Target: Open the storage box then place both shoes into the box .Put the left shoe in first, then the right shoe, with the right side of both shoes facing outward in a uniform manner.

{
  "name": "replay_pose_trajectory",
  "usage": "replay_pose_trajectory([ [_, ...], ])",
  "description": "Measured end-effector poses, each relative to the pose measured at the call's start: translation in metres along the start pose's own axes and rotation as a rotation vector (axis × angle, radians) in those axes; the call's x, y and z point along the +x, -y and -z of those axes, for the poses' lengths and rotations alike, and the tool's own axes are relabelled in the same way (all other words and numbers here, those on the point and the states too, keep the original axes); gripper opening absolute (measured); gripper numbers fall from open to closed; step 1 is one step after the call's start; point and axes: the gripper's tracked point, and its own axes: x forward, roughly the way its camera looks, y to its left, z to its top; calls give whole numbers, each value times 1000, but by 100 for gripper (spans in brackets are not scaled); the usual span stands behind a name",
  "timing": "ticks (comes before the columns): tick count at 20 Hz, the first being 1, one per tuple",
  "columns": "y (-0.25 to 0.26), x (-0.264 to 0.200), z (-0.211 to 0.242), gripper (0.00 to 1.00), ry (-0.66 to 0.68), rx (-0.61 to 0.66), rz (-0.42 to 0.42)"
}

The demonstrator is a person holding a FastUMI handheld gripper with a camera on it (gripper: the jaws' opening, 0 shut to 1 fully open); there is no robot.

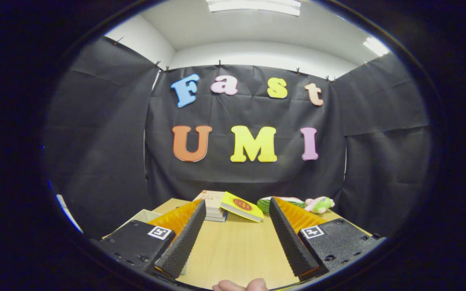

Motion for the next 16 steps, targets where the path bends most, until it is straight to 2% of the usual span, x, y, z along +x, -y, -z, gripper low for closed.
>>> replay_pose_trajectory([
  [5, -3, 0, -14, 100, 35, -19, 4],
  [11, -30, 6, 8, 100, -28, 27, -76],
  [16, -46, 12, 11, 100, -22, 23, -91],
])
